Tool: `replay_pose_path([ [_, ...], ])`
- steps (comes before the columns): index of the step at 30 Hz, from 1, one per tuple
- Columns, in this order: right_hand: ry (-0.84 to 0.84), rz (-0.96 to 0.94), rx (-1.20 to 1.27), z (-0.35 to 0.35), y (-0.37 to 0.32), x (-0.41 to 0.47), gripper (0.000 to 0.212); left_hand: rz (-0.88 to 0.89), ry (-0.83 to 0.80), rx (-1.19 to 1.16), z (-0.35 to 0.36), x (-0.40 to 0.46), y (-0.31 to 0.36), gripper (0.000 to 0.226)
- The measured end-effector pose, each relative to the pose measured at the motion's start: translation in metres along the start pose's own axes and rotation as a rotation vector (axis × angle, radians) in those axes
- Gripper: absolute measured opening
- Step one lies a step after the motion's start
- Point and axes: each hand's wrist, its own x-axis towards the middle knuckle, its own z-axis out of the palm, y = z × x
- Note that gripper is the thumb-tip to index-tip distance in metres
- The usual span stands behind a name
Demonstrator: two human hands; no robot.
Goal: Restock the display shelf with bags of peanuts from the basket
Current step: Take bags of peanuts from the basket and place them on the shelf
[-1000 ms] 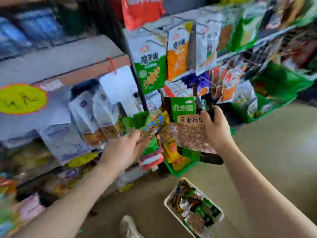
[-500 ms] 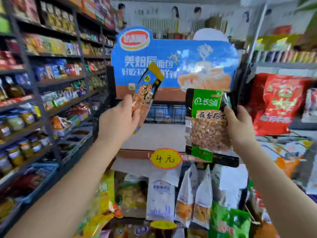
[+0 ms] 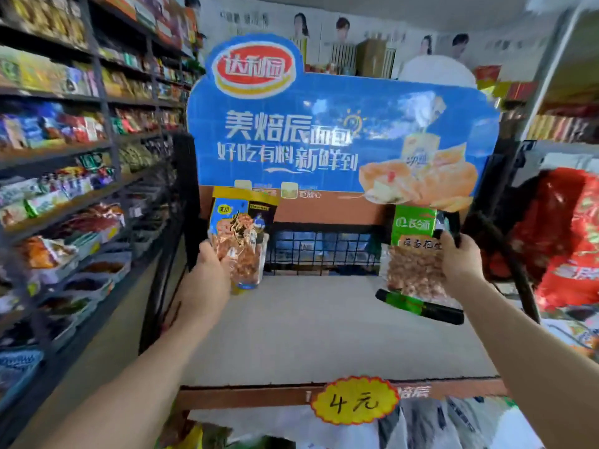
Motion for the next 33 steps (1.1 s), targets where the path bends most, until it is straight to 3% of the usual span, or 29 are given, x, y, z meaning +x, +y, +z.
replay_pose_path([
  [2,-0.011,0.024,-0.074,0.009,0.005,0.009,0.042,-0.086,-0.046,-0.075,0.005,0.004,-0.003,0.036],
  [5,0.065,0.067,-0.28,0.018,0.01,0.01,0.047,-0.131,-0.077,-0.023,-0.001,0.003,-0.003,0.07],
  [7,0.102,0.028,-0.42,0.015,0.011,0.006,0.047,0.05,0.026,0.196,-0.002,-0.005,-0.004,0.084],
  [10,0.079,-0.243,-0.571,0.002,0.005,-0.007,0.037,0.328,0.184,0.526,-0.001,-0.019,0.003,0.063],
  [12,-0.03,-0.382,-0.596,-0.012,-0.004,-0.024,0.027,0.451,0.134,0.567,-0.008,-0.031,0.023,0.043],
  [14,-0.141,-0.512,-0.665,-0.032,-0.009,-0.044,0.024,0.577,0.092,0.568,-0.016,-0.047,0.048,0.027],
  [17,-0.23,-0.691,-0.718,-0.074,-0.001,-0.08,0.026,0.819,-0.006,0.43,-0.022,-0.084,0.088,0.023],
  [21,-0.265,-0.745,-0.727,-0.148,0.035,-0.125,0.026,1.098,-0.108,0.204,-0.016,-0.156,0.14,0.014],
  [25,-0.332,-0.684,-0.762,-0.217,0.086,-0.162,0.033,1.141,-0.208,0.059,0.001,-0.229,0.178,0.03],
  [28,-0.383,-0.626,-0.729,-0.252,0.11,-0.177,0.022,1.157,-0.287,0.007,0.003,-0.269,0.195,0.032],
  [33,-0.453,-0.665,-0.642,-0.239,0.097,-0.179,0.021,1.102,-0.172,0.111,-0.021,-0.264,0.178,0.028],
])
